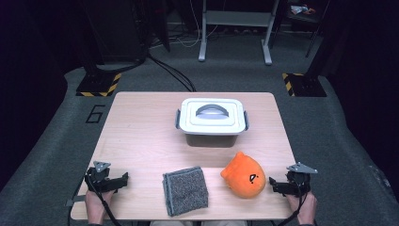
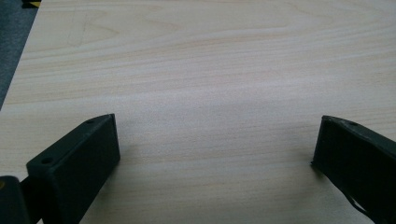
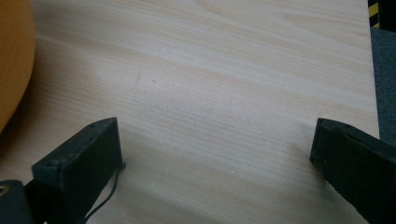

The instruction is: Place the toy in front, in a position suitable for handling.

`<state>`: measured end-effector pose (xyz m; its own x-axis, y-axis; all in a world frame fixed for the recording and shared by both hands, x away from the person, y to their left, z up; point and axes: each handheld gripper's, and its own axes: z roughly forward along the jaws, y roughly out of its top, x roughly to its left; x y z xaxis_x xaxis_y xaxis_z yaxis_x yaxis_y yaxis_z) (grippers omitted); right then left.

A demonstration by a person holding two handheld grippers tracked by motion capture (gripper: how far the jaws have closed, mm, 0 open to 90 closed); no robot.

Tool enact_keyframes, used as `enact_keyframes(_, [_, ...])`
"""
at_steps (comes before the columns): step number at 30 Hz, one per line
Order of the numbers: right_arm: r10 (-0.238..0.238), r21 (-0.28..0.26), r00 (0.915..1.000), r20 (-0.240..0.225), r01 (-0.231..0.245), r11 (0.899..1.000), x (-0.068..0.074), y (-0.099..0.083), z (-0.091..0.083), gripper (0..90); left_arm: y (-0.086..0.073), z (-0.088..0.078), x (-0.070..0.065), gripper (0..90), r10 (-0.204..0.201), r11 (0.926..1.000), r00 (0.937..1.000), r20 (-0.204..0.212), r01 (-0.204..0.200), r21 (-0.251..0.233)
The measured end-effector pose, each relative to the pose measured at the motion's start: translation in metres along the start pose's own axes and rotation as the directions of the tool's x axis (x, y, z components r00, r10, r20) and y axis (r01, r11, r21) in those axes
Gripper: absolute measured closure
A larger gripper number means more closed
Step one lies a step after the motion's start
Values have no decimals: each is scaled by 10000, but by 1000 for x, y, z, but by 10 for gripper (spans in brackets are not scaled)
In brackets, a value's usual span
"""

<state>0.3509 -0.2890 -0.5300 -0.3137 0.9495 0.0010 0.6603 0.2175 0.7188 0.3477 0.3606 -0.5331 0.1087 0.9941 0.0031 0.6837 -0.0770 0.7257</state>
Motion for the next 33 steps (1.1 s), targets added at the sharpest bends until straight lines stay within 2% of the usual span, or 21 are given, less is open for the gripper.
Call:
enact_keyframes(11, [-8, 237, 10000, -6, 8, 9997, -2, 3, 0, 0, 1, 0, 0, 0, 141, 9999, 9999, 90, -141, 46])
enact_keyframes(19, [76, 154, 10000, -12, -76, 9999, -3, 5, -5, 0, 0, 1, 0, 1, 126, 9999, 9999, 96, -126, -20])
enact_keyframes(33, [35, -306, 10000, -80, -37, 9995, -7, 34, -28, 8, 0, 0, -1, 2, 120, 9999, 9999, 102, -120, -5])
